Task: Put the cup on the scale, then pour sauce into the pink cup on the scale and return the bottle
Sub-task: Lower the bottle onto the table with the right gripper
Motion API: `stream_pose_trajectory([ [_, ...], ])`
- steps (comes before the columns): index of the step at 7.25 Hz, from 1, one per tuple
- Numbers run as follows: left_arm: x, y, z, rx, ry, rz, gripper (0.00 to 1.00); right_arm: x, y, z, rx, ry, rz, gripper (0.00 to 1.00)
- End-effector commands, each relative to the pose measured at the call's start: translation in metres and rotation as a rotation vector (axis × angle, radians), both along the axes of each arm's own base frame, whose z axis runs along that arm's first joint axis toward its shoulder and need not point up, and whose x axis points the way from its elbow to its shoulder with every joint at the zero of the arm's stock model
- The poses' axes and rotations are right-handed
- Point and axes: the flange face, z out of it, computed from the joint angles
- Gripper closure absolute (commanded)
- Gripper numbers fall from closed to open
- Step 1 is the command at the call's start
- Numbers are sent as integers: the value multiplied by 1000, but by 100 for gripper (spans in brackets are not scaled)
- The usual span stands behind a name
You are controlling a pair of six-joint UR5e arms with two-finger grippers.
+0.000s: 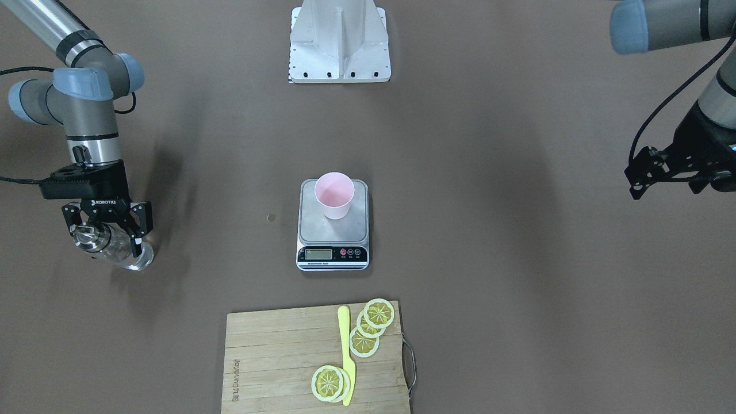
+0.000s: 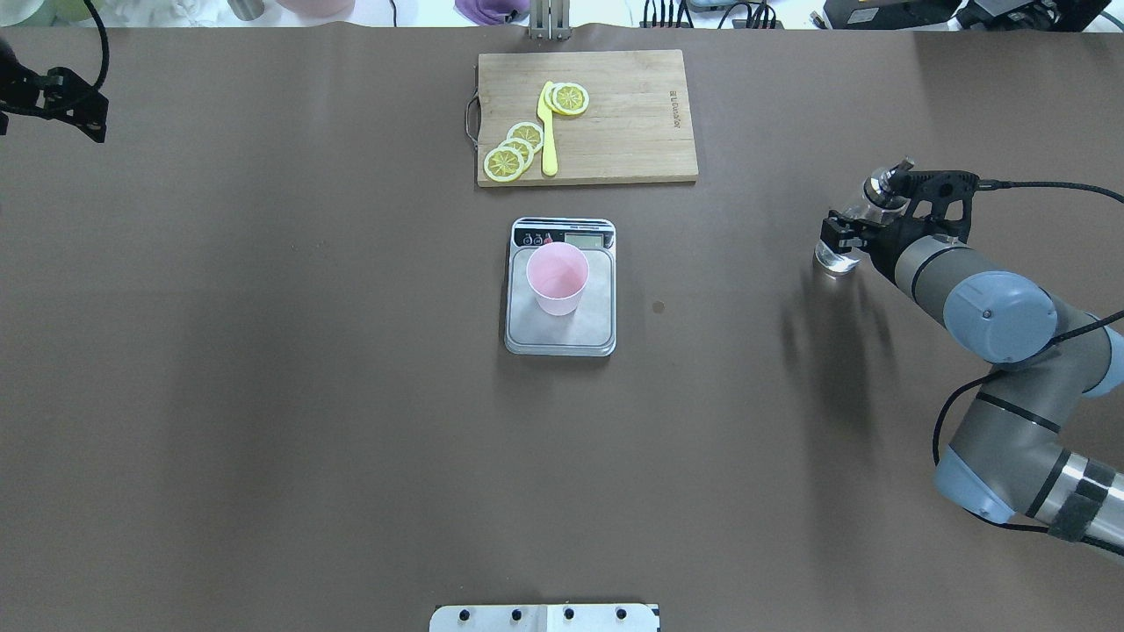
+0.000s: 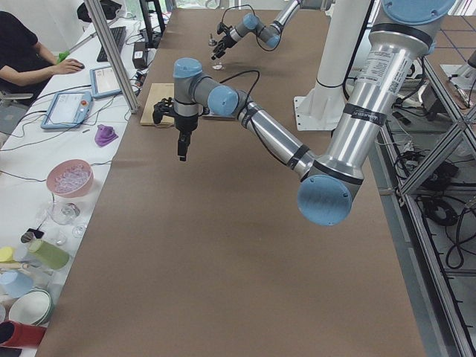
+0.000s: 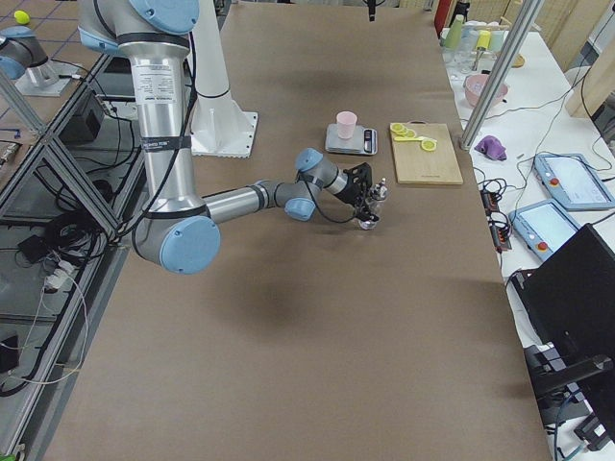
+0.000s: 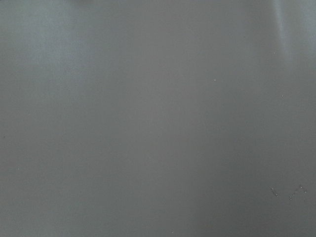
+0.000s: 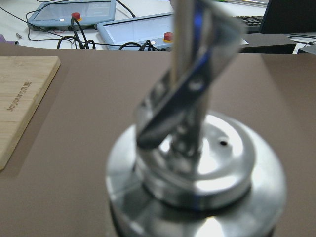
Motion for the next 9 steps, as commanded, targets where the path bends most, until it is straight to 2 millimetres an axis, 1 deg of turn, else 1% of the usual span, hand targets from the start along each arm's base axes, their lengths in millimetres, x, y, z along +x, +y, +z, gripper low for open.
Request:
stream_pose_trajectory([
  [1,1,0,0,-1,0,1,2,1,0,2,-2,4,0,0],
  [3,0,0,1,-2,-1,1,2,2,1,0,0,-3,0,0],
  [4,0,0,1,-2,-1,1,2,0,4,-4,-27,-60,27,0],
  [5,0,0,2,-4,-2,1,2,-6,11,-8,-31,-80,18,0],
  [6,-1,1,0,-1,0,-1,2,-3,16,-10,-32,-85,10,0],
  [8,-1,2,3,-5,-3,-1,2,29,51,-8,-66,-109,-59,0],
  [9,-2,3,5,-8,-5,-1,2,38,58,-5,-70,-104,-60,0],
])
